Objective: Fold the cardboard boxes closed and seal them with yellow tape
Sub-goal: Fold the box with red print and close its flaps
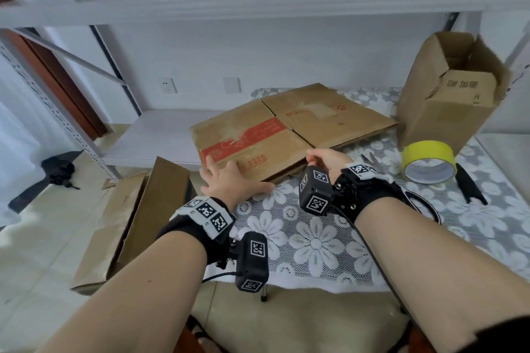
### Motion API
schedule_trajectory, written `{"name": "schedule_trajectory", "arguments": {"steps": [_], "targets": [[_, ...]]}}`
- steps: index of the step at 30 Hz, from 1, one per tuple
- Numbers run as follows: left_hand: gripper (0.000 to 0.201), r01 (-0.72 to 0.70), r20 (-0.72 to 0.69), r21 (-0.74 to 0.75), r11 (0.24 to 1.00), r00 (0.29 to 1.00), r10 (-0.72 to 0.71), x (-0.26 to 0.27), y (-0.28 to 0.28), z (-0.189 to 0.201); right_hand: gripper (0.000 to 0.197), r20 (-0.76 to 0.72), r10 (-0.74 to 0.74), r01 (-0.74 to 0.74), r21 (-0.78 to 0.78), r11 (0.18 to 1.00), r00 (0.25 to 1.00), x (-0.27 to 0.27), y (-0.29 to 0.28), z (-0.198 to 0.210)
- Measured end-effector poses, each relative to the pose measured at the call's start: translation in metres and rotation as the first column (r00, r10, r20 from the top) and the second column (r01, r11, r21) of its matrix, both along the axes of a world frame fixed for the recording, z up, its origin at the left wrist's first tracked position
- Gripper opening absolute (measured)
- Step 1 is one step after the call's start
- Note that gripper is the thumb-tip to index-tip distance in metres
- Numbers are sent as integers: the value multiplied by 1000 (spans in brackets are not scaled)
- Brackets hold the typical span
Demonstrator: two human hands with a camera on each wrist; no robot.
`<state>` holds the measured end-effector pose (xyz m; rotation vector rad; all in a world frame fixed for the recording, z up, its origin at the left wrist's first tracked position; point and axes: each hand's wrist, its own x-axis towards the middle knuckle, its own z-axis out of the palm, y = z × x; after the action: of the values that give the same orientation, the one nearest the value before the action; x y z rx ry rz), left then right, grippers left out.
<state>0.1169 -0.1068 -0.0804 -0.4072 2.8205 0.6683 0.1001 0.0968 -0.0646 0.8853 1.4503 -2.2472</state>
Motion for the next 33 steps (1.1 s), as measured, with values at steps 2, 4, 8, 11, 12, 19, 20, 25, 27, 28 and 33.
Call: {"name": "schedule_trajectory", "arguments": {"steps": [2,4,8,11,12,19,20,25,27,28,33], "targets": [[104,11,-27,-25,1000,1000,-11,0,5,4,21,-11,26,-26,-9,1000,1000,3,-3,3],[103,35,-51,-60,998,998,-38,0,10,5,24,-16,52,-53,-23,998,998,7,-5,5],[86,140,-122,-179,974,979,-163,0,17,1,26,-35,56,-55,20,998,998,13,-9,6],[73,231,-142,-226,946,953,-266,2,19,-4,25,-54,66,-64,37,997,996,16,-9,8],[70,235,-171,-238,942,945,-279,3,18,-5,23,-76,74,-69,59,996,994,18,-9,10],[55,135,-471,-293,947,841,-266,7,15,8,31,-341,70,171,627,760,937,14,-2,13],[56,129,-496,-283,951,829,-260,6,14,9,31,-344,96,199,725,659,934,13,0,11],[60,103,-611,-203,974,764,-208,2,8,13,78,-228,341,177,968,175,912,14,8,4],[60,96,-655,-118,988,740,-150,3,6,18,87,-222,319,229,973,15,921,13,11,4],[60,104,-682,-81,991,720,-131,3,5,21,86,-249,291,267,963,-25,924,11,13,6],[59,144,-764,123,982,646,1,1,-4,31,78,-391,193,405,913,-40,900,2,27,27]]}}
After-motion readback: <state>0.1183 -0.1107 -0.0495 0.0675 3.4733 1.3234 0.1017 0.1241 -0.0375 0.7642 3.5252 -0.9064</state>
